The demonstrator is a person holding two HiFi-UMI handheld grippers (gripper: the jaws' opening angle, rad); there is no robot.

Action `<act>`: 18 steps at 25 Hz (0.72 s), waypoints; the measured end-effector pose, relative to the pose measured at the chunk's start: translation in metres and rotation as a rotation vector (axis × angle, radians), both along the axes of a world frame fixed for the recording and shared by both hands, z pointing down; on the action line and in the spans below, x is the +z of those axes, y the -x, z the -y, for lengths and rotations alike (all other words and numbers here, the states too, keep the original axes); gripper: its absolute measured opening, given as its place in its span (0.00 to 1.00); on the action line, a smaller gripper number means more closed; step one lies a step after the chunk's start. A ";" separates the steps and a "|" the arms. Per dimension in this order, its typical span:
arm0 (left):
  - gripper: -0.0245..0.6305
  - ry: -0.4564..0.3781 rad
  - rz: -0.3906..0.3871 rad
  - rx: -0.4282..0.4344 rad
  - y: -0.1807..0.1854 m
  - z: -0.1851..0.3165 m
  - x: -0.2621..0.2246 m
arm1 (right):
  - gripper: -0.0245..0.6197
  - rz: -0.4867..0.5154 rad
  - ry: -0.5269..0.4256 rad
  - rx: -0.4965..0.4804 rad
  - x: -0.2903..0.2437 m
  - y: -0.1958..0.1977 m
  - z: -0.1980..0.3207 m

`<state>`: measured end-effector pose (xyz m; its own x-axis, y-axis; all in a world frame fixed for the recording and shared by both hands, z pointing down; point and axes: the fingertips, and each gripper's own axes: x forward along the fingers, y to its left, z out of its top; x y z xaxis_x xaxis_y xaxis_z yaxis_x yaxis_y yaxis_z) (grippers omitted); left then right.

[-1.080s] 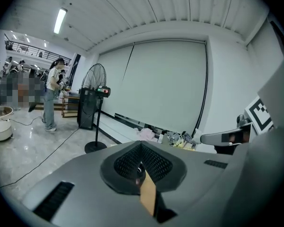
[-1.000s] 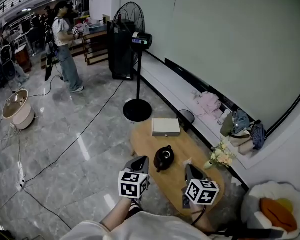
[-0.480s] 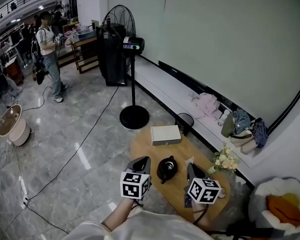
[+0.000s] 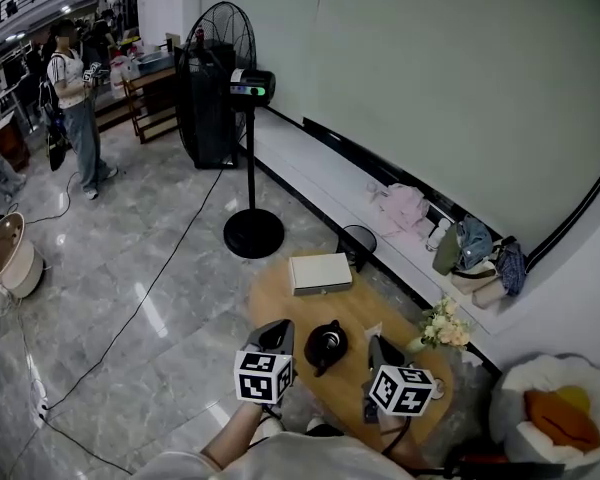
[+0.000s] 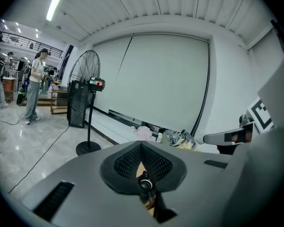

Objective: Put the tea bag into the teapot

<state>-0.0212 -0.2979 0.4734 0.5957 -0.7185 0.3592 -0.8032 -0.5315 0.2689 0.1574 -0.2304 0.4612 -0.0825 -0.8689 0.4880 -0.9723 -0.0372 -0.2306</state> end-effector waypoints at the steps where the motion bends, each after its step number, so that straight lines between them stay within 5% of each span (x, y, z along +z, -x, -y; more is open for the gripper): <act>1: 0.06 0.005 0.003 0.000 -0.001 0.000 0.002 | 0.09 0.004 0.006 -0.003 0.003 -0.001 0.002; 18: 0.06 0.126 0.071 -0.010 -0.011 -0.009 0.042 | 0.09 0.061 0.137 -0.099 0.050 0.008 0.020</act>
